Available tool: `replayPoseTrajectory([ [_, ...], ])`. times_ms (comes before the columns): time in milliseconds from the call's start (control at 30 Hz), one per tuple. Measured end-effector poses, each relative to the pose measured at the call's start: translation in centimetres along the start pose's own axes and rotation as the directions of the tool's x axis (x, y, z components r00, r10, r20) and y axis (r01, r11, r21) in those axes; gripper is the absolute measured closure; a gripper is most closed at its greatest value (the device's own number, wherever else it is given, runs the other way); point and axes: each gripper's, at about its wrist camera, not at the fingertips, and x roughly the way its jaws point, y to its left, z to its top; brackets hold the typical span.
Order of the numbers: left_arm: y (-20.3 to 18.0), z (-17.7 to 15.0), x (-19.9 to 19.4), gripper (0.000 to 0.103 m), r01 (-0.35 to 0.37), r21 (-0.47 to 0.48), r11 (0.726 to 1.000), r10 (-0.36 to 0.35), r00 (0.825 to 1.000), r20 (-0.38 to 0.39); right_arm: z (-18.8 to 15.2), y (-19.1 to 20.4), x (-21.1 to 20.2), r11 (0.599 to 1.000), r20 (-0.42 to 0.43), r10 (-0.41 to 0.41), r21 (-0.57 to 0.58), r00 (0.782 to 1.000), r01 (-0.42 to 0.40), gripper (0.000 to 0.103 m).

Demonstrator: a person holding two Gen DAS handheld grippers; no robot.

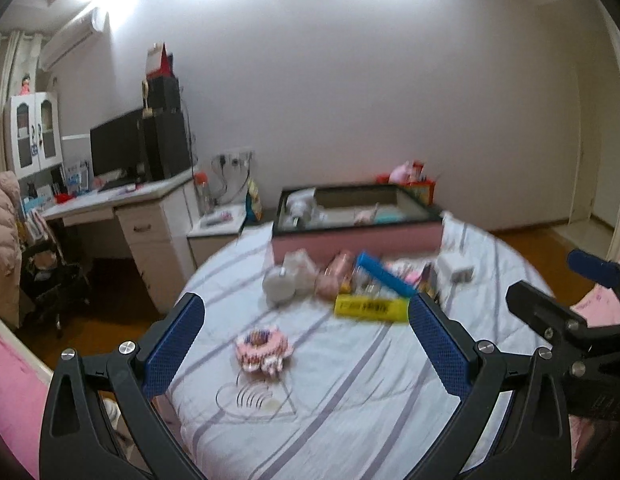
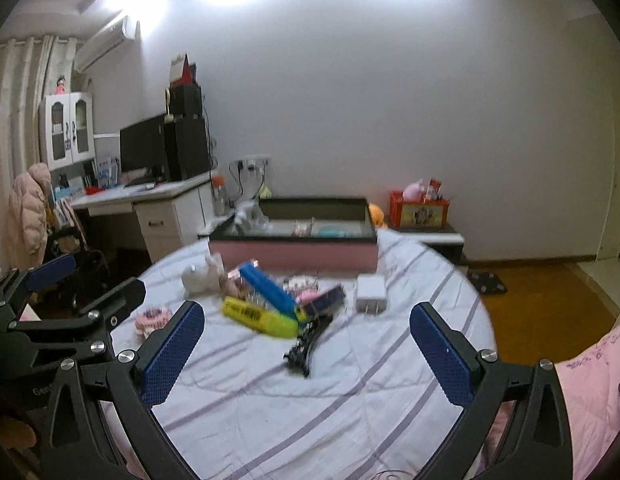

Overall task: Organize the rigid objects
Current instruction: 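Withdraw both open tools back over the bed, then grasp the pink block toy with the left tool while the right tool grasps the white charger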

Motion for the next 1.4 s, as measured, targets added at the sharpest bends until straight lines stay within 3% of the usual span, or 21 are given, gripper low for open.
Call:
replayPoseTrajectory([
  [200,1.2,-1.1,1.7,0.000,0.007,-0.012,1.000,-0.007,0.999,-0.034,-0.8,0.6,2.0,1.000,-0.030,0.012,-0.010,0.999,-0.012,0.000],
  [333,3.0,-2.3,4.1,0.000,-0.025,-0.027,0.999,0.022,0.994,-0.107,-1.2,0.3,3.5,1.000,-0.071,0.014,0.001,0.997,-0.014,0.000],
  [500,4.7,-4.4,8.0,0.000,-0.019,-0.085,0.996,-0.001,0.972,-0.236,-2.2,-0.5,5.7,1.000,-0.135,0.007,0.024,0.991,-0.004,0.000],
  [833,5.2,-4.2,13.9,0.003,-0.063,-0.080,0.995,0.028,0.925,-0.380,-1.9,-3.1,8.7,0.997,-0.180,-0.052,0.046,0.982,0.061,0.000],
  [867,4.9,-4.1,14.2,0.011,-0.056,-0.062,0.997,0.028,0.924,-0.382,-1.8,-3.3,8.8,0.997,-0.182,-0.057,0.048,0.982,0.067,0.000],
  [900,4.7,-3.9,14.4,0.027,-0.051,-0.048,0.998,0.029,0.924,-0.382,-1.7,-3.6,9.1,0.996,-0.187,-0.063,0.051,0.980,0.074,0.000],
  [967,4.2,-3.6,14.7,0.041,-0.027,-0.029,0.999,0.014,0.925,-0.379,-1.5,-4.1,9.6,0.995,-0.190,-0.074,0.057,0.979,0.087,0.000],
  [1067,3.7,-3.2,14.7,0.041,-0.028,0.001,1.000,0.026,0.928,-0.372,-1.3,-5.1,10.5,0.992,-0.203,-0.093,0.064,0.975,0.108,0.000],
  [1233,2.2,-2.0,14.0,0.041,0.035,0.010,0.999,-0.029,0.939,-0.343,-0.4,-6.8,12.4,0.988,-0.231,-0.132,0.045,0.964,0.146,0.000],
  [1300,1.7,-1.5,14.0,0.041,0.051,0.017,0.999,-0.042,0.940,-0.338,0.1,-7.4,13.4,0.983,-0.251,-0.172,0.024,0.953,0.184,0.000],
  [1400,1.3,-0.7,14.1,0.041,0.069,0.016,0.997,-0.060,0.943,-0.328,0.7,-8.3,16.3,0.985,-0.322,-0.161,0.006,0.933,0.172,0.000],
])
